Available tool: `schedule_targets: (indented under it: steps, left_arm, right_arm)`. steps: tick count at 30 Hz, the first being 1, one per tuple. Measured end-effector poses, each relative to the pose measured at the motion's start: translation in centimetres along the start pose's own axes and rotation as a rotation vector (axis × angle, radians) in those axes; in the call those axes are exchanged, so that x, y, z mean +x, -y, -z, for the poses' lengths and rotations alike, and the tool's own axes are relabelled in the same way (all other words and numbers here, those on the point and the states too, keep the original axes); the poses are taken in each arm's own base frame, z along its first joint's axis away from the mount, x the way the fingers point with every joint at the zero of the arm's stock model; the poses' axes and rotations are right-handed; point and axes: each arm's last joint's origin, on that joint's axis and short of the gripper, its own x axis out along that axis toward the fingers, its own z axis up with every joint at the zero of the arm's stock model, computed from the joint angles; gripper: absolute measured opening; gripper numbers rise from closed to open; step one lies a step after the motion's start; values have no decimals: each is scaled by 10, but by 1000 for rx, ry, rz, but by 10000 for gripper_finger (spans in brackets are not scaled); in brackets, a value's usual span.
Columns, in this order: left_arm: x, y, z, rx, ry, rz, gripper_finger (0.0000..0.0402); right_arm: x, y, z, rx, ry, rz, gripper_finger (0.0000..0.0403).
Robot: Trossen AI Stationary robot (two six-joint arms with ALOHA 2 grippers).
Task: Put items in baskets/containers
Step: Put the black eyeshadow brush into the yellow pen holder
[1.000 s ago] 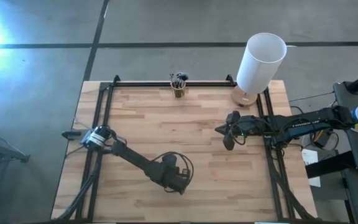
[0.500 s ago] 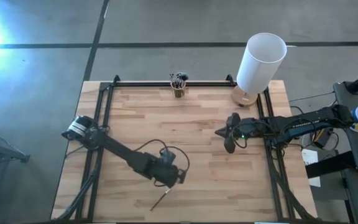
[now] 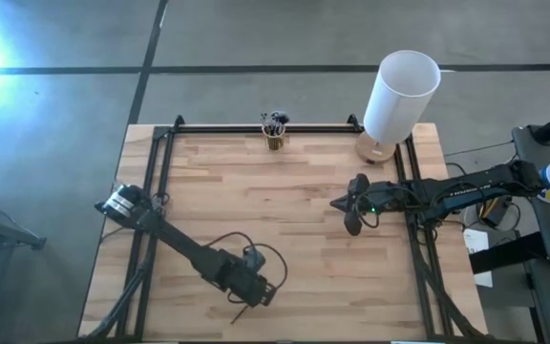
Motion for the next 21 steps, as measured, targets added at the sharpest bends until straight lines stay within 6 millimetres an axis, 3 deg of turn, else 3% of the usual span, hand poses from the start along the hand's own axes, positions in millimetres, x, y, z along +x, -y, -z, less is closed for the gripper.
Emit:
schedule_targets:
  steps: [8, 21]
  left_arm:
    - [23, 8, 6, 12, -55, -89, 112]
    - [37, 6, 16, -34, -56, -190, 112]
  right_arm:
    - [0, 0, 0, 0, 0, 0, 8]
    - [0, 0, 0, -8, -4, 1, 8]
